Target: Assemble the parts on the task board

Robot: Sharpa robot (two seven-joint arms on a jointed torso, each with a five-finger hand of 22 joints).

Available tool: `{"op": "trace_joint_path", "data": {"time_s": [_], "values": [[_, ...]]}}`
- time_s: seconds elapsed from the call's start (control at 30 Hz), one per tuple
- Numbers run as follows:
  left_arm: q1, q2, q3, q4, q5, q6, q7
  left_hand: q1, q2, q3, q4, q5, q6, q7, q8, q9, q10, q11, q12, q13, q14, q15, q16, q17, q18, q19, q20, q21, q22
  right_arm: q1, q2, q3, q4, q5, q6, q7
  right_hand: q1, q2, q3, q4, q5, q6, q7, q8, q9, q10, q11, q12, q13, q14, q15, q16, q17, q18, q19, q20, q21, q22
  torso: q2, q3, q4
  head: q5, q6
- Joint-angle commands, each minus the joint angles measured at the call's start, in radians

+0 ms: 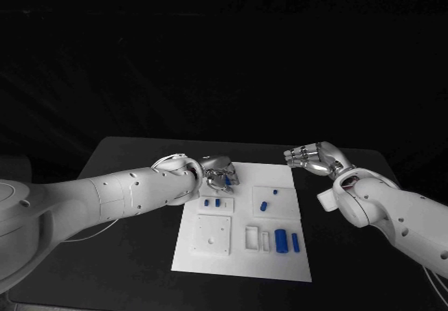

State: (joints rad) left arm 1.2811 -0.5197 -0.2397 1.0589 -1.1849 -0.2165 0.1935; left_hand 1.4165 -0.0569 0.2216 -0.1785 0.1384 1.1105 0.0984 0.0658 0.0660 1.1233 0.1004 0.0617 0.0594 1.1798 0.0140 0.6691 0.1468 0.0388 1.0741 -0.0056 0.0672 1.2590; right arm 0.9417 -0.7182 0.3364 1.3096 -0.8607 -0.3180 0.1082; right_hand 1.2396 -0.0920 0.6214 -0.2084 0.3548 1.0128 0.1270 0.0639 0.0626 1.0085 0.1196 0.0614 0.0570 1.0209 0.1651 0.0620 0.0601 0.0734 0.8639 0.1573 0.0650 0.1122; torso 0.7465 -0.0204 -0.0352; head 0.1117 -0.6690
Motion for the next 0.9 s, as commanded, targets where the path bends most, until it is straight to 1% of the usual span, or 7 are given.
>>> {"op": "trace_joint_path", "data": {"time_s": [0.03,0.2,0.3,0.43,0.53,0.73,0.9], "values": [[-0.006,0.011,0.0,-0.008,-0.105,-0.016,0.016,-0.007,0.001,-0.006,-0.003,-0.008,-0.006,0.002,-0.004,-0.001,-0.011,0.0,-0.003,-0.001,0.01,-0.002,0.007,0.005,0.018,0.012,-0.001,0.002,-0.001,0.0,0.002,0.0,-0.003,0.054,0.096,0.079,-0.005,0.003,-0.023,-0.014,-0.003,-0.029,-0.009,-0.004,-0.002,-0.187,0.007,-0.008,-0.005,-0.158,0.03,-0.007,-0.005,-0.01,-0.144,0.027,-0.007,-0.045,-0.001,0.0014,-0.0008,-0.002,-0.001],[-0.015,0.021,0.0,-0.017,-0.147,-0.029,-0.005,-0.003,0.002,-0.013,-0.005,-0.002,-0.011,0.003,-0.004,-0.002,-0.019,0.002,-0.003,-0.001,0.012,-0.003,0.011,0.015,0.02,0.019,-0.002,0.001,-0.001,0.0,0.003,0.0,-0.003,0.05,0.071,0.094,0.003,0.011,-0.098,-0.038,0.023,-0.092,0.021,-0.006,-0.005,-0.305,0.067,-0.015,-0.01,-0.196,0.035,-0.009,-0.007,0.008,-0.221,0.043,-0.007,-0.058,-0.001,0.0007,0.0,-0.005,-0.002],[-0.019,0.025,0.0,-0.023,-0.162,-0.038,-0.016,-0.001,0.002,-0.015,-0.006,-0.001,-0.009,0.007,-0.004,-0.002,-0.019,0.002,-0.003,-0.002,0.016,-0.004,0.016,0.021,0.02,0.023,-0.003,0.003,0.005,0.0,0.004,0.0,-0.003,0.045,0.055,0.101,0.009,0.013,-0.121,-0.041,0.034,-0.127,0.024,-0.007,-0.006,-0.313,0.074,-0.015,-0.011,-0.188,0.035,-0.009,-0.007,0.016,-0.218,0.045,-0.006,-0.058,-0.001,0.0005,-0.0001,-0.005,-0.002],[-0.022,0.031,0.0,-0.034,-0.182,-0.051,-0.031,0.003,0.004,-0.014,-0.008,0.007,-0.009,0.011,-0.003,-0.002,-0.017,0.001,-0.003,-0.002,0.018,-0.006,0.025,0.03,0.022,0.028,-0.006,0.005,0.019,0.0,0.005,0.0,-0.002,0.023,0.033,0.111,0.01,0.014,-0.126,-0.042,0.046,-0.139,0.03,-0.008,-0.007,-0.309,0.063,-0.015,-0.011,-0.153,0.023,-0.008,-0.006,0.024,-0.184,0.041,-0.001,-0.056,-0.001,0.0008,0.0,-0.005,-0.001],[-0.024,0.036,0.0,-0.044,-0.191,-0.051,-0.039,0.003,0.005,-0.01,-0.009,0.009,-0.011,0.013,-0.004,-0.002,-0.016,-0.002,-0.003,-0.002,0.018,-0.009,0.033,0.037,0.022,0.029,-0.008,0.007,0.036,0.0,0.007,0.001,0.0,0.002,0.016,0.116,0.015,0.014,-0.126,-0.046,0.049,-0.172,0.009,-0.009,-0.008,-0.318,0.034,-0.015,-0.011,-0.131,0.0,-0.007,-0.005,0.031,-0.15,0.04,0.002,-0.055,-0.001,0.0009,0.0005,-0.006,0.0],[-0.026,0.047,0.0,-0.068,-0.203,-0.055,-0.043,0.002,0.005,-0.002,-0.008,0.01,-0.028,0.006,-0.004,-0.003,-0.029,-0.007,-0.003,-0.002,0.017,-0.015,0.036,0.043,0.017,0.03,-0.014,0.003,0.061,0.0,0.011,0.001,0.002,-0.027,-0.005,0.121,0.021,0.014,-0.128,-0.049,0.056,-0.181,0.016,-0.009,-0.008,-0.325,0.048,-0.015,-0.011,-0.109,-0.007,-0.006,-0.004,0.065,-0.077,0.051,0.005,-0.052,0.0,0.0009,-0.0007,-0.006,0.001],[-0.028,0.054,0.0,-0.081,-0.205,-0.057,-0.043,0.001,0.007,0.003,-0.007,0.012,-0.03,0.005,-0.004,-0.002,-0.03,-0.008,-0.003,-0.002,0.021,-0.017,0.043,0.048,0.018,0.036,-0.016,0.004,0.067,0.0,0.015,0.001,0.001,-0.036,-0.011,0.123,0.02,0.013,-0.126,-0.047,0.06,-0.184,0.022,-0.009,-0.008,-0.316,0.052,-0.015,-0.011,-0.102,-0.006,-0.006,-0.004,0.07,-0.072,0.054,0.004,-0.051,0.0,0.0005,-0.0009,-0.007,-0.001]]}}
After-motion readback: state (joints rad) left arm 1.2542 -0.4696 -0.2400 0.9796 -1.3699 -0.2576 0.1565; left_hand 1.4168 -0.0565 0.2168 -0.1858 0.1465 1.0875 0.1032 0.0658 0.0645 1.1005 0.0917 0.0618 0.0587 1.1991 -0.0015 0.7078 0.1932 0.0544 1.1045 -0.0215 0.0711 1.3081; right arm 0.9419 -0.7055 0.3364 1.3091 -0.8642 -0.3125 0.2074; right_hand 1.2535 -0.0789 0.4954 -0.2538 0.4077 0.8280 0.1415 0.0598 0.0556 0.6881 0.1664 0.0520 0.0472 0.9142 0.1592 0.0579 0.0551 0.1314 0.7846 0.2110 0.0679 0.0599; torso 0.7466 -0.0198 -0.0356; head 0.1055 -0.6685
